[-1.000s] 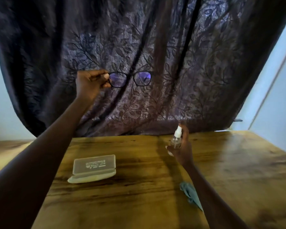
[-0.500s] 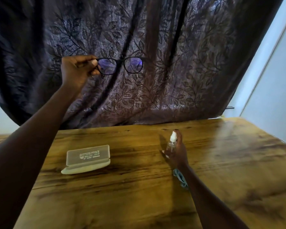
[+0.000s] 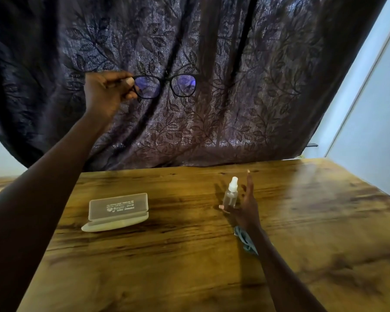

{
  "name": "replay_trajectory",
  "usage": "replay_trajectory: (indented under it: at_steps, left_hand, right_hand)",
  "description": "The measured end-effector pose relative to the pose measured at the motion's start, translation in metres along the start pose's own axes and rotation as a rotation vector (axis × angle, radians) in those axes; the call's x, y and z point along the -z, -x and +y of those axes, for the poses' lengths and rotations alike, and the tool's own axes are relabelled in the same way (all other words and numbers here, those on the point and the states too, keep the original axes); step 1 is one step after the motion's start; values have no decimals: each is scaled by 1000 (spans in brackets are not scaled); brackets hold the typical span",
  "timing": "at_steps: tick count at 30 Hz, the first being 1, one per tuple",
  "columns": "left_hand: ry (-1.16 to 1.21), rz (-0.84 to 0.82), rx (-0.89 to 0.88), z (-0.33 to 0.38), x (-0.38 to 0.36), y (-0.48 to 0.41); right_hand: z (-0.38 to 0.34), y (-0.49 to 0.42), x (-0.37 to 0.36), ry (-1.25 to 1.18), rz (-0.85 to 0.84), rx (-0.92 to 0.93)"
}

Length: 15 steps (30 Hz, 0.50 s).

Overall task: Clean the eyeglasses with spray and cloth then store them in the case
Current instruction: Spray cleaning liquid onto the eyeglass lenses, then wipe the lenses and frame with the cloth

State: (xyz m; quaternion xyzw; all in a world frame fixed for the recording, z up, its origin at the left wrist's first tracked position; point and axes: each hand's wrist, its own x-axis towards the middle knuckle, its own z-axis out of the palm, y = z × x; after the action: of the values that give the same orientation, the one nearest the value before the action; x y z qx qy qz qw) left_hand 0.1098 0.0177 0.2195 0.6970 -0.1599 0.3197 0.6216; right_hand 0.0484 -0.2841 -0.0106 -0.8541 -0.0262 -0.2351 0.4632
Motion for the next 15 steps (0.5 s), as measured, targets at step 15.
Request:
replay_trajectory:
  at_steps: [15]
  left_hand:
    - [5, -30, 7, -1, 2, 5]
  right_hand:
    - [-15, 86, 45, 708, -417, -134]
